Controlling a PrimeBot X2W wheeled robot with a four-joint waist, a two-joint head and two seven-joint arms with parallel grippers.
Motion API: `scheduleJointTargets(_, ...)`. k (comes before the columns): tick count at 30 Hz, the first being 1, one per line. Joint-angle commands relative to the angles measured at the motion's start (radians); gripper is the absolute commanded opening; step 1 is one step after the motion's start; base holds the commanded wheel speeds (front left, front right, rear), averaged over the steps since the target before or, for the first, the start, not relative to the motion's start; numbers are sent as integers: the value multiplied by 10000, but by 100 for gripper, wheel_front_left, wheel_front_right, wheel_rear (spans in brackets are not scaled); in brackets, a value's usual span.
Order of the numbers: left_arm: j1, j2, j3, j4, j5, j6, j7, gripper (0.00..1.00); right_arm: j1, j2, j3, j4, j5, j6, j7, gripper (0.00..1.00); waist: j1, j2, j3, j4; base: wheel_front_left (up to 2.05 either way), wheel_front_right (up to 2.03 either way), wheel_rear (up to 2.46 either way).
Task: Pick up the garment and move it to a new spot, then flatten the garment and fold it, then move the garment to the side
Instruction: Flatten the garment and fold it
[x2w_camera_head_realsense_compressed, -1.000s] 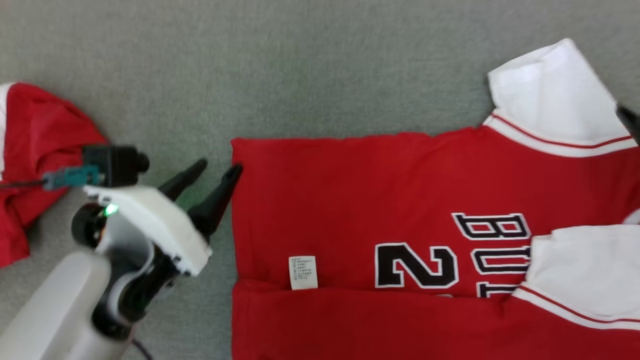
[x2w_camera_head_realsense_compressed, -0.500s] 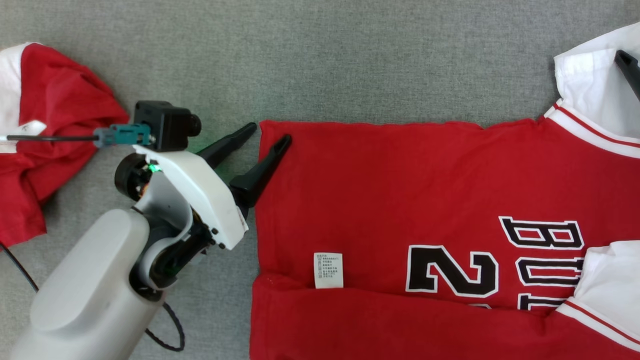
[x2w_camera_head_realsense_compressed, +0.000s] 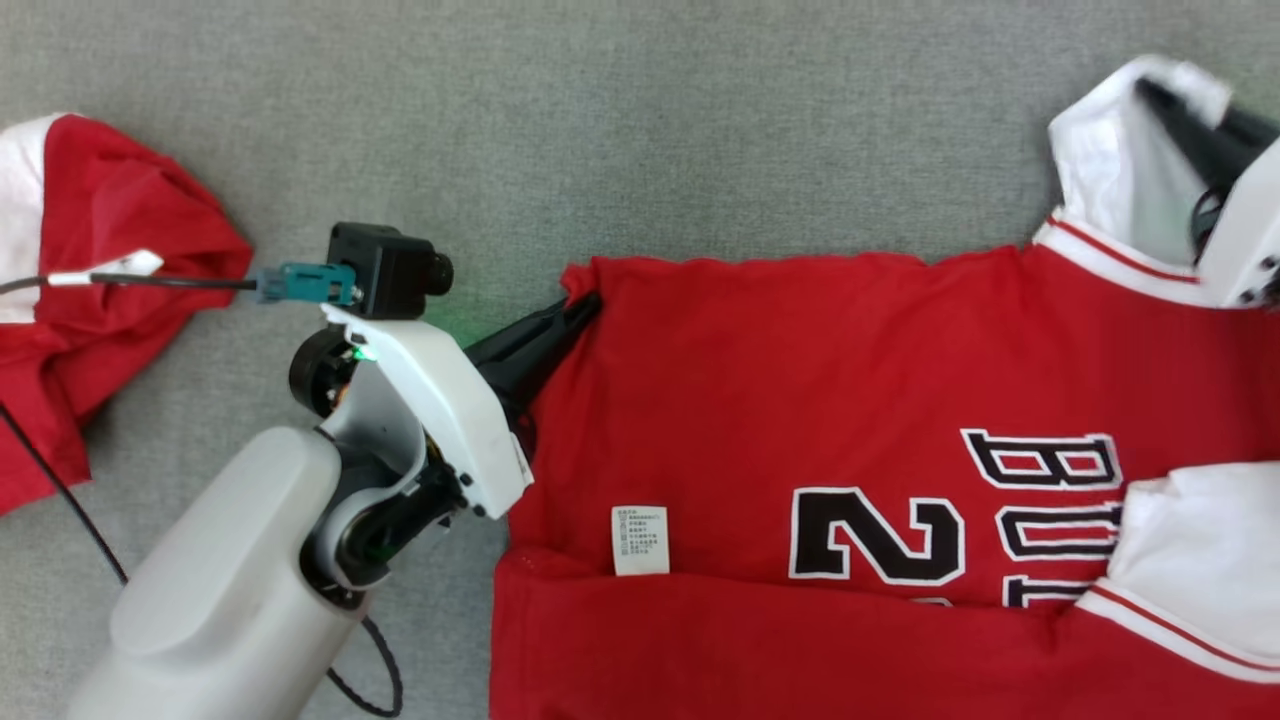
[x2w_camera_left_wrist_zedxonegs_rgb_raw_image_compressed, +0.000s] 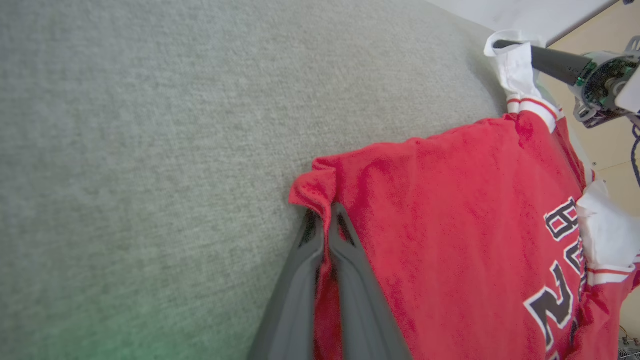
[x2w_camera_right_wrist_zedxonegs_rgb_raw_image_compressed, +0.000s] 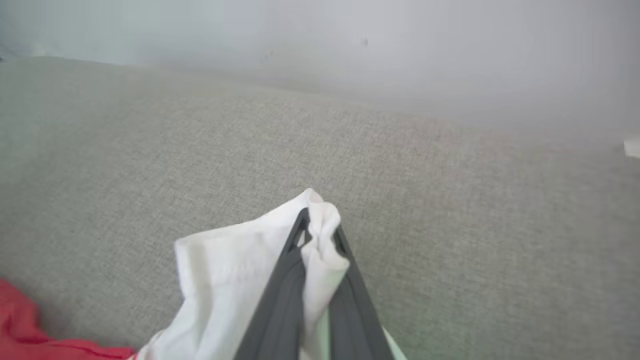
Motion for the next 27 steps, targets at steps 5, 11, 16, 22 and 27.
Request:
scheduleJointTargets(5,-133,24,515,336,-47,37,-737,0,-515,-456,-49,280,236,11,-1448,0,-1,0,-655,-236,0,0,0)
scheduleJointTargets(11,615,256,875,137,-165,65,-1392,0,432,-876,401,62,855,11,-2247,0,-1,0,-1633,-632,0,0,0)
scheduleJointTargets(16,2106,400,951,-591,-288,326,-2004,0,2333,-1547,618,-781,1582,11,-3117,0,-1,0,-2618,-990,0,0,0)
scheduleJointTargets(22,4170,569,1125,-1429,-538,827,-2691,0,4874,-2109,589,-1695,2229,11,-3789,0,-1,0,-3276,-1394,0,0,0)
scheduleJointTargets(27,5439,707,1255,-1597,-439,1262,-3215,0,6066,-1889,770,-1897,2068,11,-4145,5,-1,0,-3422,-1677,0,0,0)
